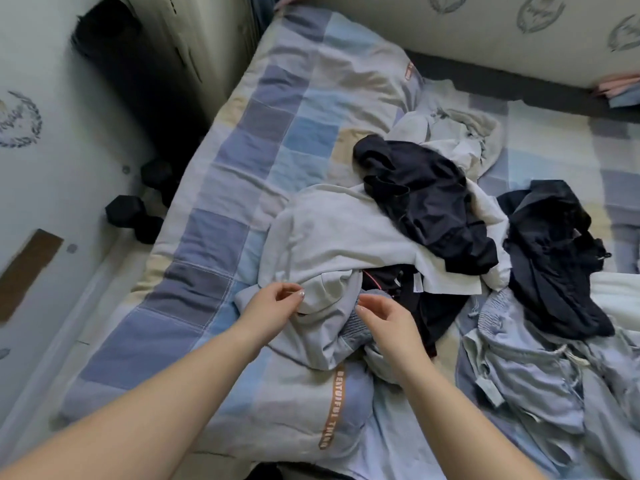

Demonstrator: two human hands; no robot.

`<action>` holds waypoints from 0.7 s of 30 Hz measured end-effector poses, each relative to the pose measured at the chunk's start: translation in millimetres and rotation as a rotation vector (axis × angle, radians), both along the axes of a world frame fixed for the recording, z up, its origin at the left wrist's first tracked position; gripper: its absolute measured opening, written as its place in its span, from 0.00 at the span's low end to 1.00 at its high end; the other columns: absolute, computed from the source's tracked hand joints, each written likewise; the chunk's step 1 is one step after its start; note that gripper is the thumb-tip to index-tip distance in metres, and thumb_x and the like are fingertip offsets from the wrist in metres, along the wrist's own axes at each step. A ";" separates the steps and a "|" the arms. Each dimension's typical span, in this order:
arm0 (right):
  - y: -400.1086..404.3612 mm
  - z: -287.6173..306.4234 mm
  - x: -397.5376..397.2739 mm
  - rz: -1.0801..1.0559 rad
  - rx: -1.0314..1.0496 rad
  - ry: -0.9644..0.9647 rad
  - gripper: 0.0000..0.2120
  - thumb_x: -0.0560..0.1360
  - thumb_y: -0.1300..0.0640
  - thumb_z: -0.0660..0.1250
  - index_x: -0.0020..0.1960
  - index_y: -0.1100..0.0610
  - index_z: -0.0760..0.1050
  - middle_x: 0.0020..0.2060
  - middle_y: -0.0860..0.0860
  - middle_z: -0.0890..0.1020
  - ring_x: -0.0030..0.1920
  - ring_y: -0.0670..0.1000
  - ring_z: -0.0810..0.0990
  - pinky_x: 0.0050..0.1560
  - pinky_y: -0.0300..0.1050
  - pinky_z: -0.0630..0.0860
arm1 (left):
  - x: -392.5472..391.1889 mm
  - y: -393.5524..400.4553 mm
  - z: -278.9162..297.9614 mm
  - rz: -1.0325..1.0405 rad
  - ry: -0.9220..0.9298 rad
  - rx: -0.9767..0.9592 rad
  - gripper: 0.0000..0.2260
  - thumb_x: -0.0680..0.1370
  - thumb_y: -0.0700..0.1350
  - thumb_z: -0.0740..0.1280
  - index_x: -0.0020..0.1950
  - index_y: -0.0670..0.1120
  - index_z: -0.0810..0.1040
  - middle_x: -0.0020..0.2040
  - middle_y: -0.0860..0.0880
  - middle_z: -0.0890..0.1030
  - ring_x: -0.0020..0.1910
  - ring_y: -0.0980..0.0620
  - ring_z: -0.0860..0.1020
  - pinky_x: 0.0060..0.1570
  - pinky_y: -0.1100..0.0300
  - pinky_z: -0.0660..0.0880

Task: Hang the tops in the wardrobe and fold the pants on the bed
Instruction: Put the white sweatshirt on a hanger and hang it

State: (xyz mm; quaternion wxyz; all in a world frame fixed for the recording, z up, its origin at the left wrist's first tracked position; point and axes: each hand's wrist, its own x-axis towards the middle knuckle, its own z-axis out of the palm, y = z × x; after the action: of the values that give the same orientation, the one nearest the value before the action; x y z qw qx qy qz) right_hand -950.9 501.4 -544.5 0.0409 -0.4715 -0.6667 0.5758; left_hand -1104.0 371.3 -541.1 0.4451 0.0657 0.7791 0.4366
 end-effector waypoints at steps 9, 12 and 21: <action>20.7 -113.1 -64.4 -0.045 -0.077 -0.100 0.32 0.75 0.45 0.66 0.74 0.55 0.62 0.70 0.51 0.69 0.70 0.50 0.68 0.67 0.45 0.66 | -49.5 54.8 -114.1 -0.233 0.144 -0.080 0.29 0.76 0.51 0.68 0.75 0.51 0.62 0.74 0.48 0.65 0.73 0.50 0.63 0.69 0.58 0.62; 28.3 -133.9 -71.1 -0.084 -0.152 -0.036 0.34 0.75 0.48 0.68 0.76 0.54 0.58 0.71 0.51 0.68 0.70 0.47 0.67 0.64 0.40 0.64 | -56.9 70.9 -146.4 -0.299 0.289 -0.157 0.35 0.75 0.52 0.69 0.77 0.49 0.56 0.76 0.48 0.61 0.74 0.49 0.60 0.70 0.58 0.58; 33.5 -130.3 -85.3 -0.136 -0.271 0.082 0.29 0.76 0.48 0.66 0.73 0.52 0.61 0.65 0.43 0.67 0.67 0.44 0.67 0.66 0.42 0.66 | -62.4 90.0 -141.9 -0.194 0.153 -0.015 0.08 0.77 0.41 0.67 0.54 0.48 0.83 0.51 0.48 0.84 0.55 0.49 0.80 0.56 0.57 0.74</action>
State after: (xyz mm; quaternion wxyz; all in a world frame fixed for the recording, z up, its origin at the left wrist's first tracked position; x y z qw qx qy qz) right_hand -1036.2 534.9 -674.8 0.0427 -0.4930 -0.5471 0.6751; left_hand -1166.4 461.4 -683.0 0.4250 0.1707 0.8040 0.3793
